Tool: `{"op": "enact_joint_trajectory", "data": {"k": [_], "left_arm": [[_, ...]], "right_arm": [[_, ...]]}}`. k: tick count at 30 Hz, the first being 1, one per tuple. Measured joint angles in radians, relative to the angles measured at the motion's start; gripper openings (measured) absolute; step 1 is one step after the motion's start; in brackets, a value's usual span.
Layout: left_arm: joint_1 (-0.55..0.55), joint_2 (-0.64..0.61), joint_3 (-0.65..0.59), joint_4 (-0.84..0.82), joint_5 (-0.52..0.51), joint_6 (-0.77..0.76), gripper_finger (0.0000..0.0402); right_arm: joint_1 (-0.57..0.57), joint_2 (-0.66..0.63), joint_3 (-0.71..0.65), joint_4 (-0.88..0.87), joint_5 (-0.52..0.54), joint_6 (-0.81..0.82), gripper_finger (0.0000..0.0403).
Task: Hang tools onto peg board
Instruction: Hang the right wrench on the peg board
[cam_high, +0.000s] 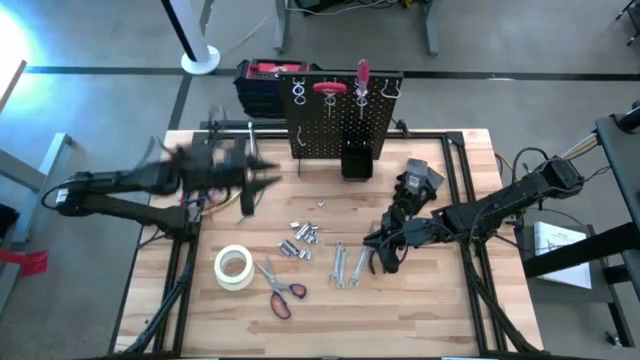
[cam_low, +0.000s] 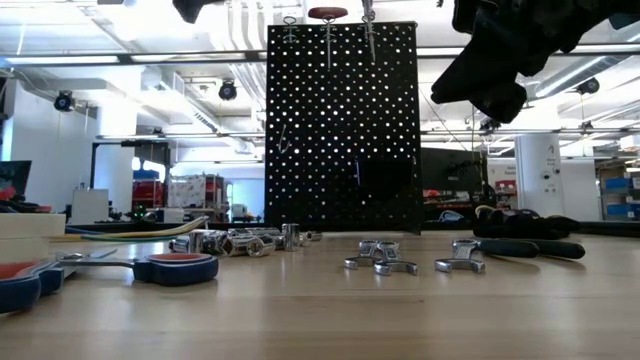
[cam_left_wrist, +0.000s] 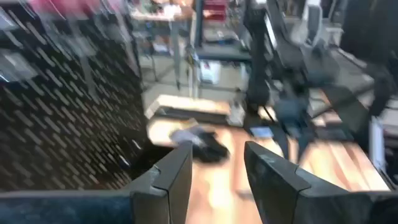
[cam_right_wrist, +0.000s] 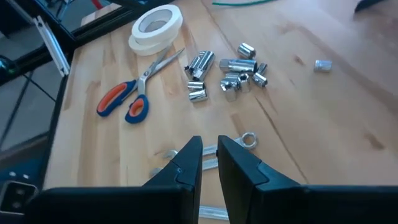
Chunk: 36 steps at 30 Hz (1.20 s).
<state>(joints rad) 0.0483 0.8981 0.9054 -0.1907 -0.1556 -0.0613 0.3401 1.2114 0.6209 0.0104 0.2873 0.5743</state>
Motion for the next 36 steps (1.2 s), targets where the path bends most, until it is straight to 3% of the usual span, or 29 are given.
{"op": "enact_joint_trajectory", "data": {"k": [4, 7, 19, 23, 30, 36], "left_arm": [[-0.164, -0.050, -0.191, 0.093, -0.203, -0.072, 0.0137], [-0.250, -0.046, -0.276, 0.104, -0.288, -0.146, 0.0137], [-0.416, 0.120, -0.343, 0.112, -0.299, -0.392, 0.0137], [-0.427, 0.211, -0.343, 0.167, -0.299, -0.403, 0.0137], [-0.427, 0.358, -0.343, 0.273, -0.281, -0.430, 0.0137], [-0.427, 0.450, -0.343, 0.322, -0.357, -0.474, 0.0137]], "right_arm": [[0.000, 0.000, 0.000, 0.029, 0.002, -0.038, 0.0051], [0.000, 0.000, 0.000, 0.045, 0.002, -0.042, 0.0066], [0.000, 0.000, -0.005, 0.048, 0.011, 0.001, 0.0104], [0.000, 0.000, -0.042, 0.030, 0.012, 0.046, 0.0092], [0.004, 0.001, -0.069, -0.257, 0.005, 0.211, 0.0074], [0.000, 0.001, -0.070, -0.229, 0.012, 0.254, 0.0088]]}}
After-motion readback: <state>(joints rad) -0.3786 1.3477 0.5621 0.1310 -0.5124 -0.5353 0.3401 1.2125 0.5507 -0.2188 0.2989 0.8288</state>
